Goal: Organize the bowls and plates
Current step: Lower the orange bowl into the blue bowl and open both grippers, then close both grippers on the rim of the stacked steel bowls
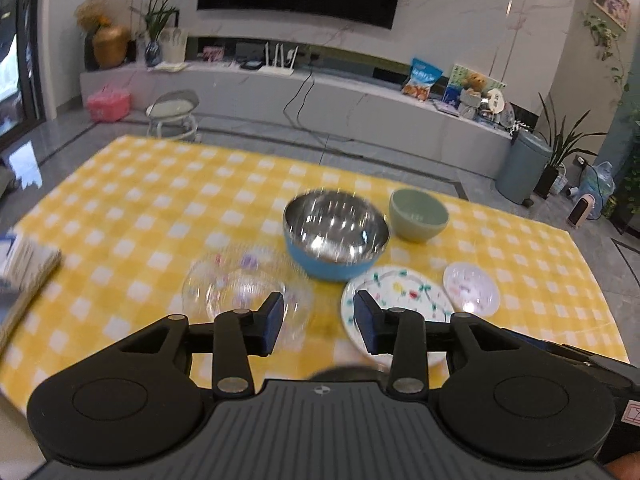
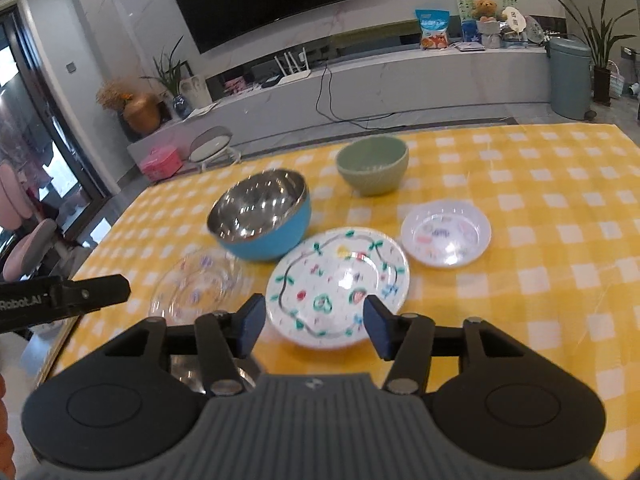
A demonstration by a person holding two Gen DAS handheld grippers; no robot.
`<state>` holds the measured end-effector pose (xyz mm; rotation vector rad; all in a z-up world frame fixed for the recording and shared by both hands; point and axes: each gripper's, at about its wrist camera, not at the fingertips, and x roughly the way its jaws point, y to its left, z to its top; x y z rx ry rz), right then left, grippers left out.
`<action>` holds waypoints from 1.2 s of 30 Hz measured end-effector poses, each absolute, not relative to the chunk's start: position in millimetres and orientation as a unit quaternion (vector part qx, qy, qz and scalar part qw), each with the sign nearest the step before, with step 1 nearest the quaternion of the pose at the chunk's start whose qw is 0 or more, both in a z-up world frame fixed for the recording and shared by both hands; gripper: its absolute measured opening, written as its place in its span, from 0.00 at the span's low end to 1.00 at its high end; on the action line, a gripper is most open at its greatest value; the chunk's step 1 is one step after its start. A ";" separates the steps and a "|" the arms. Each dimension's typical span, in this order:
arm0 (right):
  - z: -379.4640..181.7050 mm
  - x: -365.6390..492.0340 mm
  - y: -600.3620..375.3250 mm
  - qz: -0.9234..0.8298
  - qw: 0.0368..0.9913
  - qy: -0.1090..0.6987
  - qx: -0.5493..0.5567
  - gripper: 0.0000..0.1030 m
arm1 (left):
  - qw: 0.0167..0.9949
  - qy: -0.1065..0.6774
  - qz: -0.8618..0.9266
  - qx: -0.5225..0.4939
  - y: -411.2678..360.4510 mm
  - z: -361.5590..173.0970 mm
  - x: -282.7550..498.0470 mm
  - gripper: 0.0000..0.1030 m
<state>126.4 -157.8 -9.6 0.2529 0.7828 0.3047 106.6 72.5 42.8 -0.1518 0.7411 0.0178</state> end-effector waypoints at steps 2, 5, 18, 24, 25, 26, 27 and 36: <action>-7.5 135.3 -155.5 0.145 0.907 0.377 0.122 0.57 | 0.932 0.356 0.007 -0.066 71.2 46.6 116.3 0.44; -4.2 149.0 -150.3 0.142 0.909 0.373 0.119 0.58 | 0.935 0.350 0.005 -0.054 72.1 50.3 132.8 0.44; 0.9 226.5 -126.1 0.120 0.912 0.369 0.128 0.59 | 0.929 0.369 -0.007 -0.043 103.0 26.4 203.8 0.52; -10.9 263.5 -106.4 0.112 0.901 0.397 0.135 0.59 | 0.921 0.381 -0.025 -0.077 118.1 3.0 230.4 0.59; -14.5 268.1 -102.4 0.108 0.899 0.403 0.130 0.58 | 0.917 0.387 -0.032 -0.090 120.3 -2.9 235.7 0.60; -19.1 272.7 -98.3 0.101 0.898 0.411 0.122 0.58 | 0.912 0.396 -0.033 -0.103 122.5 -9.7 241.3 0.60; -24.4 277.2 -94.8 0.093 0.895 0.420 0.116 0.58 | 0.907 0.403 -0.031 -0.113 123.8 -15.2 246.3 0.60; -50.8 294.9 -86.0 0.084 0.879 0.456 0.115 0.40 | 0.896 0.429 -0.024 -0.115 119.0 -40.4 265.9 0.51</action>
